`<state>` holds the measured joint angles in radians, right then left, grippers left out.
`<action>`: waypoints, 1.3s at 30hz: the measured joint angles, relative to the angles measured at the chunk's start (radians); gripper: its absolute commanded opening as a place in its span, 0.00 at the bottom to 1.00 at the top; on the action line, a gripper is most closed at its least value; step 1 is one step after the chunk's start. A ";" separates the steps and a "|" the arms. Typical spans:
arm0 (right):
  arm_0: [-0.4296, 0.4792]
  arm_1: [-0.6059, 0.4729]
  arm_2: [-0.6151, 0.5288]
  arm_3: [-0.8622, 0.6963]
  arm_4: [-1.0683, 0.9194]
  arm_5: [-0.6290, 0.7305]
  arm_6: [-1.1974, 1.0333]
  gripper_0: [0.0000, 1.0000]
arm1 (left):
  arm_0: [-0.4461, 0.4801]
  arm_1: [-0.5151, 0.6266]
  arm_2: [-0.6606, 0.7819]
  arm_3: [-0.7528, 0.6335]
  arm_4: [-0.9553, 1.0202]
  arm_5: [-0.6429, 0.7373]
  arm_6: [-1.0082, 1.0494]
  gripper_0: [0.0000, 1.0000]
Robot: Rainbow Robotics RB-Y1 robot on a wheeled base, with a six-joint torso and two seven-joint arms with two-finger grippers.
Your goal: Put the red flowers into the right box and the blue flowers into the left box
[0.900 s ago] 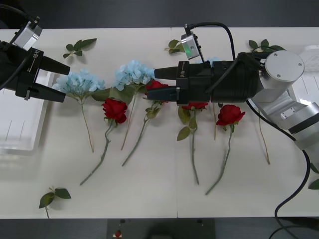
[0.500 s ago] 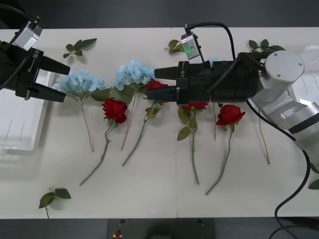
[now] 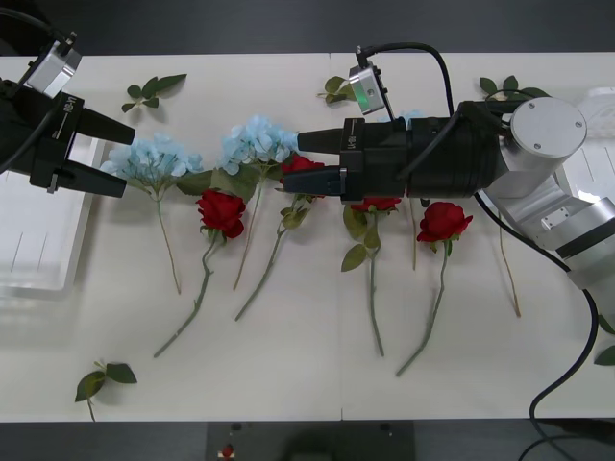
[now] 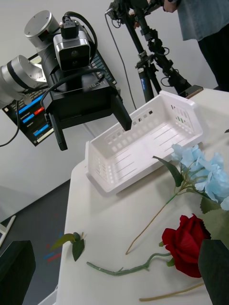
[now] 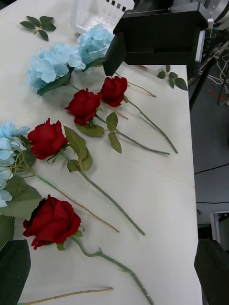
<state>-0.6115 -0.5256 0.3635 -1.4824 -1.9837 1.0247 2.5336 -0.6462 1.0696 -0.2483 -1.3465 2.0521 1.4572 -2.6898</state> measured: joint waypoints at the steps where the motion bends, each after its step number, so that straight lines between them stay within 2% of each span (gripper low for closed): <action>1: 0.000 0.000 0.000 0.000 0.000 0.000 0.000 1.00 | 0.000 0.000 0.000 0.000 0.000 0.000 0.000 1.00; 39: 0.000 0.000 0.000 0.000 0.000 0.000 0.000 1.00 | 0.000 0.000 0.000 0.000 0.000 0.000 0.000 1.00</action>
<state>-0.6115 -0.5256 0.3635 -1.4824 -1.9837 1.0247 2.5336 -0.6462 1.0696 -0.2483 -1.3465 2.0521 1.4572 -2.6898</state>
